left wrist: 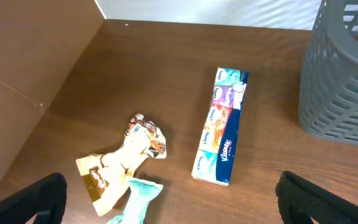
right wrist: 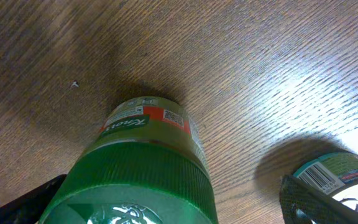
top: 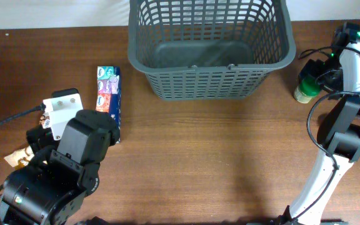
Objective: Pack container
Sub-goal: 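Close the right gripper around the Knorr jar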
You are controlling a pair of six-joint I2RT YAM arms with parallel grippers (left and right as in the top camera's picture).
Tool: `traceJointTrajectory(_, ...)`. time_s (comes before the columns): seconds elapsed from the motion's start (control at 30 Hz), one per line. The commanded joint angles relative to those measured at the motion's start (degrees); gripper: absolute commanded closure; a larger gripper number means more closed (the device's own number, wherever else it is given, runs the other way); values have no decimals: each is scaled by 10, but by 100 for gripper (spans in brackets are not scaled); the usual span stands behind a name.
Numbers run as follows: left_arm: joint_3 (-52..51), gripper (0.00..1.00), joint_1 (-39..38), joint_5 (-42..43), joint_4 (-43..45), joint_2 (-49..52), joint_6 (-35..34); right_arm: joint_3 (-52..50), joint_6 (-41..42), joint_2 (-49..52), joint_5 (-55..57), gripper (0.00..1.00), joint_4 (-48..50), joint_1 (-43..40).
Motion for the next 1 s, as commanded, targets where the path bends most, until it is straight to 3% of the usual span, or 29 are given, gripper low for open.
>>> traceJointTrajectory(0.0,6,0,3,8,0,0,3,-2,1,8,17,1,2,1)
traceJointTrajectory(0.97,6,0,3,9,0,0,3,-2,0,34,45,1,6,41)
